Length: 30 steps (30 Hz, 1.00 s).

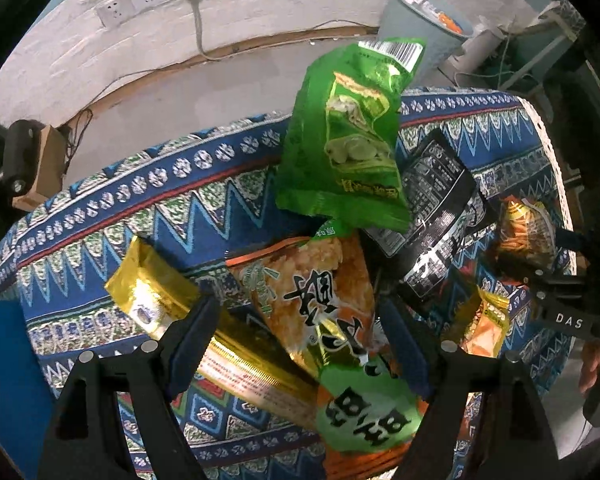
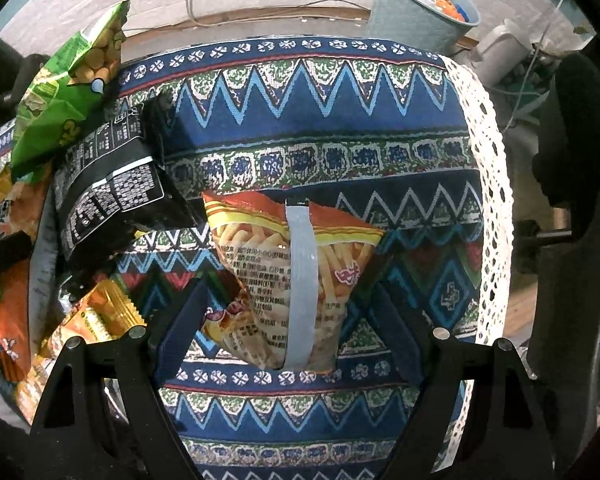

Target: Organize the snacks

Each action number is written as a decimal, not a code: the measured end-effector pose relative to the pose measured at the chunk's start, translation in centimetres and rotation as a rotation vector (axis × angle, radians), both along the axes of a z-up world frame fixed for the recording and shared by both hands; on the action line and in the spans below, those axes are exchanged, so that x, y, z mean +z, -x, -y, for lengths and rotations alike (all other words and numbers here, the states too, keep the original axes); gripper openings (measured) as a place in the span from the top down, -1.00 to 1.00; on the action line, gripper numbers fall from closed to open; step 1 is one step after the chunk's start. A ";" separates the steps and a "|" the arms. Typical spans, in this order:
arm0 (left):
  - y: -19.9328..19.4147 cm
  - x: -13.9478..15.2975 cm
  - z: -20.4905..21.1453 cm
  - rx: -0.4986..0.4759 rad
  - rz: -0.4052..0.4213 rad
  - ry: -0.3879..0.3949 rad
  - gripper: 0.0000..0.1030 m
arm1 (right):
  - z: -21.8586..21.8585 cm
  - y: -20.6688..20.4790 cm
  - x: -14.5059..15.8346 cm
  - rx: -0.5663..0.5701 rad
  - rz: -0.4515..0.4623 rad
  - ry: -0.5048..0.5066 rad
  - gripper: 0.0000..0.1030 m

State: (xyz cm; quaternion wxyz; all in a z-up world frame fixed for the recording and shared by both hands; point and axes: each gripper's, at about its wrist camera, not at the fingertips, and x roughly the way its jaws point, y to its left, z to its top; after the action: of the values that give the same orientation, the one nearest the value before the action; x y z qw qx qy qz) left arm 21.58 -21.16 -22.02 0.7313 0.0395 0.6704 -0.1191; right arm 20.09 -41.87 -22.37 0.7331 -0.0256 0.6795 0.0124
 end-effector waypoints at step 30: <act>4.9 5.5 -1.4 -0.151 0.122 -0.035 0.33 | -4.9 3.0 5.4 0.156 0.113 0.053 0.25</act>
State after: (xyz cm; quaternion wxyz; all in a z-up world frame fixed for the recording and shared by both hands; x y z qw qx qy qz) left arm 16.67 -19.80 -16.55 0.7589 0.1096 0.6217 -0.1596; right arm 17.09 -36.95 -16.98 0.7663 -0.0983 0.6330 0.0501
